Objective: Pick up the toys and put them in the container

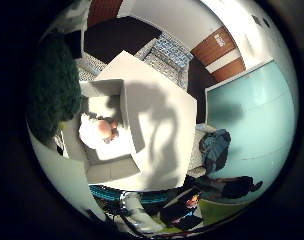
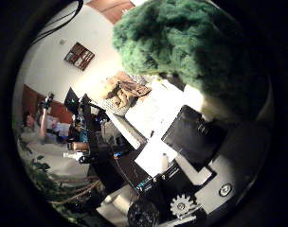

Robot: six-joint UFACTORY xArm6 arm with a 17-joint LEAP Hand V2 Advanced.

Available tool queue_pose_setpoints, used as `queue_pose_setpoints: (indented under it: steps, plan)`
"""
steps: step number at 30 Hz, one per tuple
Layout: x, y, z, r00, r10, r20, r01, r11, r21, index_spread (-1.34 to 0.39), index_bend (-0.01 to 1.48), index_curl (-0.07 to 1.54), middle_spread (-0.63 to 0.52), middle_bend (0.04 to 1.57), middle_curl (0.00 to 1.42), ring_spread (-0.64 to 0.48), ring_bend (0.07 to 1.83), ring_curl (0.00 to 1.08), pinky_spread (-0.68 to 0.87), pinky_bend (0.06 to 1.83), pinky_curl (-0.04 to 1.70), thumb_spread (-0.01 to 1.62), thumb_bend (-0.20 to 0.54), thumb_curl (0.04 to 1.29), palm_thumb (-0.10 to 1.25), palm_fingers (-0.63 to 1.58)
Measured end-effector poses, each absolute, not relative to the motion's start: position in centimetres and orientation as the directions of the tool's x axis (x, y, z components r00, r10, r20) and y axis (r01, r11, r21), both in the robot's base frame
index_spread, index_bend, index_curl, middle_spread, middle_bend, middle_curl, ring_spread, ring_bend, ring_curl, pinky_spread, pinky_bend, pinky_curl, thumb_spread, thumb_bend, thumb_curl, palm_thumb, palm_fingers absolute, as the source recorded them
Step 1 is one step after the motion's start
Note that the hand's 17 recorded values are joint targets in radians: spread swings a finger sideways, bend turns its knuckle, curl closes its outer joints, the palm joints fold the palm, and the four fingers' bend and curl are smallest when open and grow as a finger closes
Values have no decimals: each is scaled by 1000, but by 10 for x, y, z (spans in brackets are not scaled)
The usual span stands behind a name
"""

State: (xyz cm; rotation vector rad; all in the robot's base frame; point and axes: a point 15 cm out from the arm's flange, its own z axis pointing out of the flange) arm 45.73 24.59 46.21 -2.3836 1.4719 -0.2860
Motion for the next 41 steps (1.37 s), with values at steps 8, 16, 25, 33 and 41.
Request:
queue_pose_setpoints:
  steps: [8, 16, 25, 33, 41]
  plan:
    - [448, 231, 443, 458, -889, 10, -837, -435, -333, -490, 276, 605, -146, 526, 556, -122, 808, 475, 149, 562, 778, 1165, -32, 359, 458, 231]
    - [441, 222, 449, 461, -887, 15, -836, -440, -327, -474, 193, 450, -32, 292, 399, 127, 501, 307, 503, 519, 626, 1149, -23, 300, 410, 154]
    - [435, 210, 464, 449, -894, 16, -836, -426, -347, -455, 167, 343, -3, 210, 343, 166, 408, 247, 542, 471, 503, 1140, -21, 282, 409, 204]
    - [407, 165, 488, 397, -918, 19, -867, -381, -319, -450, 170, 307, -2, 195, 329, 180, 369, 230, 527, 451, 432, 1145, -20, 284, 438, 223]
    - [365, 68, 495, 297, -954, 39, -923, -297, -245, -430, 174, 303, -10, 195, 319, 167, 359, 227, 502, 429, 372, 1152, -21, 282, 447, 265]
